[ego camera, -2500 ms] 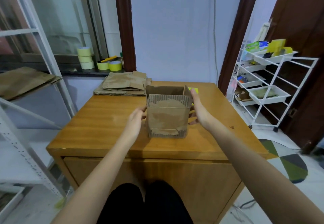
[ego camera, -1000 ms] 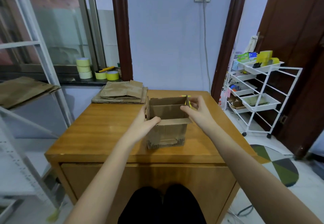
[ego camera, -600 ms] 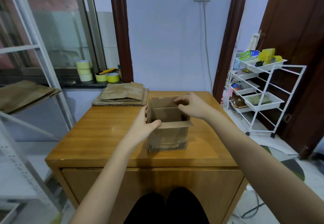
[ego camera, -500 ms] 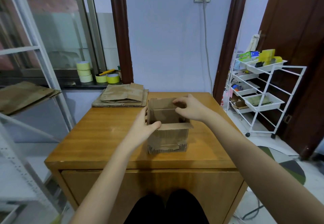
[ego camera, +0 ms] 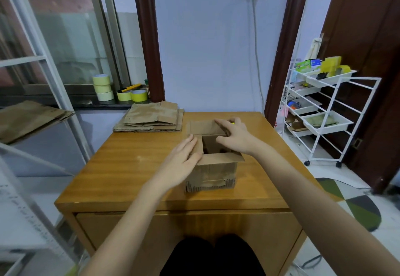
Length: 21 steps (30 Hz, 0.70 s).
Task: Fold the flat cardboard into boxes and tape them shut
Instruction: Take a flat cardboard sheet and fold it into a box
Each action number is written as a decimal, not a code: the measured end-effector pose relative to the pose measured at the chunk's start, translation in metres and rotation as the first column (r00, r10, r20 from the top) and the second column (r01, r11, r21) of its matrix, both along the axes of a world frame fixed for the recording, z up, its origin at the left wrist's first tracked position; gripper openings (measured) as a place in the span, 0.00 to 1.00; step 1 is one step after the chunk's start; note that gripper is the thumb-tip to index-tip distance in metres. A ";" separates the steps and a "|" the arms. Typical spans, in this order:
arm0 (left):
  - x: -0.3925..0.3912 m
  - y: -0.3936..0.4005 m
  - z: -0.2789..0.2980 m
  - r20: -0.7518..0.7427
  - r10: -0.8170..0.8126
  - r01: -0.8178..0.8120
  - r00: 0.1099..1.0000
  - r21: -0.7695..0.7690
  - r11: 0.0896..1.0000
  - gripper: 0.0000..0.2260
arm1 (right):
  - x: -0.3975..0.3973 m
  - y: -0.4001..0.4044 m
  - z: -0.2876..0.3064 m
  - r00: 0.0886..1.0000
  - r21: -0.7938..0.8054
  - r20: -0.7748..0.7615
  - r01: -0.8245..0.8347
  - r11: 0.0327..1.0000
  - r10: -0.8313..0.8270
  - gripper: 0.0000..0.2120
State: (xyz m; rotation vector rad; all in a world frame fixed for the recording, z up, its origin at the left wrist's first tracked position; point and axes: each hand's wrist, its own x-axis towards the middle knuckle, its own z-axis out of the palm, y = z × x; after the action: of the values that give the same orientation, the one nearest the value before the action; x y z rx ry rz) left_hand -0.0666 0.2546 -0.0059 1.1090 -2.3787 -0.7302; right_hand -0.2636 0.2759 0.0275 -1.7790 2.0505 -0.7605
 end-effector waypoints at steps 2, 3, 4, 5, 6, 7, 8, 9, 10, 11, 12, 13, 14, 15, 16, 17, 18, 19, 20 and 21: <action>-0.002 -0.001 -0.002 -0.032 0.014 -0.013 0.999 0.037 0.999 0.25 | 0.001 0.001 -0.001 1.000 0.000 0.003 -0.019 1.000 0.019 0.29; -0.003 -0.002 -0.002 -0.036 0.018 -0.016 0.999 0.045 0.999 0.25 | 0.000 0.002 -0.001 0.999 -0.001 0.008 -0.033 0.999 0.033 0.29; -0.003 -0.003 -0.002 -0.035 0.018 -0.017 0.999 0.045 0.999 0.25 | 0.000 0.005 -0.002 0.998 -0.005 0.023 -0.050 0.999 0.050 0.29; -0.004 -0.004 -0.002 -0.034 0.017 -0.015 0.999 0.044 0.999 0.25 | -0.002 0.008 -0.002 0.996 -0.013 0.056 -0.068 0.998 0.069 0.29; -0.004 -0.005 -0.002 -0.033 0.015 -0.013 0.999 0.048 0.999 0.25 | -0.003 0.012 -0.003 0.990 -0.028 0.110 -0.087 0.996 0.089 0.29; -0.003 -0.006 -0.002 -0.036 0.012 -0.010 0.999 0.055 0.998 0.25 | -0.006 0.017 -0.006 0.979 -0.052 0.174 -0.101 0.994 0.109 0.29; -0.003 -0.007 -0.002 -0.045 0.005 -0.002 0.999 0.066 0.998 0.25 | -0.008 0.024 -0.009 0.965 -0.086 0.233 -0.107 0.991 0.125 0.28; -0.002 -0.008 -0.003 -0.059 -0.001 0.006 0.998 0.080 0.997 0.25 | -0.011 0.030 -0.013 0.952 -0.129 0.276 -0.102 0.986 0.134 0.27; -0.002 -0.009 -0.004 -0.076 -0.006 0.013 0.997 0.095 0.995 0.25 | -0.013 0.037 -0.019 0.942 -0.173 0.306 -0.087 0.981 0.138 0.26; -0.002 -0.010 -0.005 -0.095 -0.008 0.018 0.995 0.108 0.994 0.25 | -0.016 0.044 -0.025 0.935 -0.216 0.325 -0.072 0.974 0.141 0.25; -0.003 -0.010 -0.006 -0.112 -0.007 0.020 0.994 0.120 0.993 0.25 | -0.018 0.050 -0.032 0.931 -0.251 0.335 -0.063 0.966 0.147 0.24; -0.004 -0.011 -0.006 -0.130 -0.004 0.021 0.991 0.132 0.991 0.25 | -0.020 0.054 -0.038 0.928 -0.274 0.337 -0.066 0.959 0.160 0.23; -0.005 -0.011 -0.007 -0.146 -0.003 0.024 0.989 0.143 0.989 0.25 | -0.023 0.058 -0.045 0.927 -0.284 0.331 -0.079 0.956 0.175 0.22; -0.006 -0.012 -0.006 -0.158 -0.003 0.027 0.988 0.151 0.988 0.25 | -0.024 0.060 -0.050 0.930 -0.282 0.316 -0.099 0.954 0.190 0.22; -0.006 -0.012 -0.006 -0.165 -0.005 0.031 0.986 0.154 0.988 0.25 | -0.025 0.062 -0.054 0.934 -0.278 0.292 -0.122 0.953 0.205 0.23; -0.006 -0.013 -0.006 -0.172 -0.009 0.036 0.985 0.155 0.987 0.25 | -0.026 0.062 -0.057 0.939 -0.276 0.265 -0.145 0.950 0.220 0.24; -0.006 -0.014 -0.007 -0.179 -0.013 0.042 0.984 0.161 0.986 0.25 | -0.027 0.062 -0.059 0.941 -0.278 0.246 -0.161 0.947 0.232 0.26; -0.006 -0.015 -0.007 -0.186 -0.014 0.046 0.982 0.169 0.984 0.25 | -0.027 0.061 -0.060 0.942 -0.282 0.234 -0.170 0.944 0.240 0.28; -0.005 -0.015 -0.007 -0.191 -0.016 0.050 0.982 0.175 0.983 0.25 | -0.028 0.060 -0.061 0.943 -0.286 0.224 -0.177 0.942 0.245 0.29; -0.005 -0.014 -0.006 -0.196 -0.017 0.053 0.981 0.179 0.982 0.25 | -0.029 0.060 -0.062 0.946 -0.288 0.209 -0.184 0.940 0.249 0.30</action>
State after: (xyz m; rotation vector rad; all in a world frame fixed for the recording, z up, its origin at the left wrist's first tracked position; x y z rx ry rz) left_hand -0.0720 0.2402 -0.0117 1.0176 -2.2068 -1.0390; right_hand -0.2922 0.3354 -0.0342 -1.9021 1.6222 -1.1635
